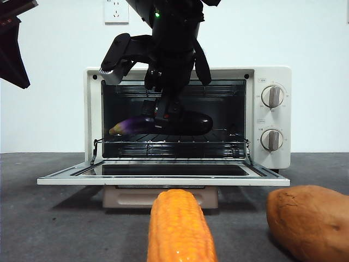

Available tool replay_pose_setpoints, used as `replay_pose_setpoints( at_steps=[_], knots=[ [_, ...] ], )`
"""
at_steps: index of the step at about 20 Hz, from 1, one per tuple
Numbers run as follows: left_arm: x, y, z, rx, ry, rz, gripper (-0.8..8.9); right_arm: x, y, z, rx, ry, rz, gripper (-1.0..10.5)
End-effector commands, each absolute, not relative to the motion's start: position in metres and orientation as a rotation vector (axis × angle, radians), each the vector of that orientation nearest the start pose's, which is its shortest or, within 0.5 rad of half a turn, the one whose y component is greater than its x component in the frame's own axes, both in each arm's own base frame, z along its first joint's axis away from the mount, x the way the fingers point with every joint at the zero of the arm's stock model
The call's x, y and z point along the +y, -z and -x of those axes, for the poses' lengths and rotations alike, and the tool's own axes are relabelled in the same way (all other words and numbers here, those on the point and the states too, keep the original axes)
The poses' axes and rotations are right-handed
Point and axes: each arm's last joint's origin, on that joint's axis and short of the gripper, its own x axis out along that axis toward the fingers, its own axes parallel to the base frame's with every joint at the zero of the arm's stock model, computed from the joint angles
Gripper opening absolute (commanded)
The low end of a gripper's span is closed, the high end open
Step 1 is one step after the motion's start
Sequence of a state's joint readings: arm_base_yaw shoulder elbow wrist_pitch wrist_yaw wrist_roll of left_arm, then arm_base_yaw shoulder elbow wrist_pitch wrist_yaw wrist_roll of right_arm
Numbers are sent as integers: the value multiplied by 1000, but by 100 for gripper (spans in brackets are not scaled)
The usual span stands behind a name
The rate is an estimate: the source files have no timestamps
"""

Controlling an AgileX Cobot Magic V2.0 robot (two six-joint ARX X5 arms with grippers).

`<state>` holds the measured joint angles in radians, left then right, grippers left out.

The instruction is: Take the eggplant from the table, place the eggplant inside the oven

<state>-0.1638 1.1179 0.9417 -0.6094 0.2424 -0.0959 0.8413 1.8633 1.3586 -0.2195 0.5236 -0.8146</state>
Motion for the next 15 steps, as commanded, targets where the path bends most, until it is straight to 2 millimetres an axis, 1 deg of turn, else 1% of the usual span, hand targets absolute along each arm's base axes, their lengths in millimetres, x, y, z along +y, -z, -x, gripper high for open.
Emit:
replay_pose_setpoints(
  at_steps=[1,11,15],
  knots=[
    [-44,-291,-222,800,355,117,6,301,-226,-284,421,-523,1222,311],
    [-44,-291,-221,805,355,117,6,300,-226,-285,432,-499,1228,311],
    [-44,-291,-222,800,355,115,6,306,-231,-275,415,-492,1220,310]
  ],
)
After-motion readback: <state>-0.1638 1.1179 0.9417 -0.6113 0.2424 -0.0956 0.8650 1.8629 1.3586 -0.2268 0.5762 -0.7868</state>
